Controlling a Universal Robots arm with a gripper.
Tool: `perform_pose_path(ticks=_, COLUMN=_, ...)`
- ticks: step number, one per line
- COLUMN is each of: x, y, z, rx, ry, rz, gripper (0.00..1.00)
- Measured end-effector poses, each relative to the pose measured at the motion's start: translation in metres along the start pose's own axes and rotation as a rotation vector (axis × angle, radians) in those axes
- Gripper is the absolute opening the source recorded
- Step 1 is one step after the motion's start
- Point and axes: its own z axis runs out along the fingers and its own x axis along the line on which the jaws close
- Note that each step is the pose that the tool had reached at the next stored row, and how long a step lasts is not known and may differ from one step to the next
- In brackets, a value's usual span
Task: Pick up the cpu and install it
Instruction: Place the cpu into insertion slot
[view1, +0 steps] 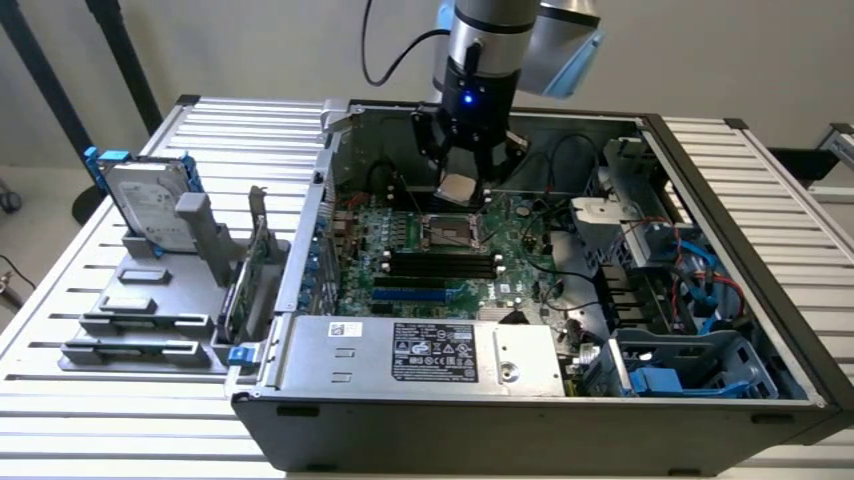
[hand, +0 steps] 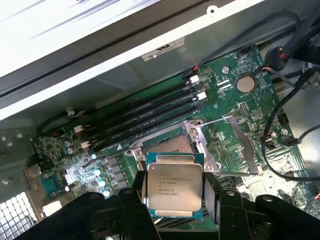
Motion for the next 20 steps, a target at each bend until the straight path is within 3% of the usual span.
perform_pose_path(ticks=20, x=-0.0005, y=-0.0003, z=0.0071, rx=-0.0172, ry=-0.0043, rz=0.317, gripper=0.55)
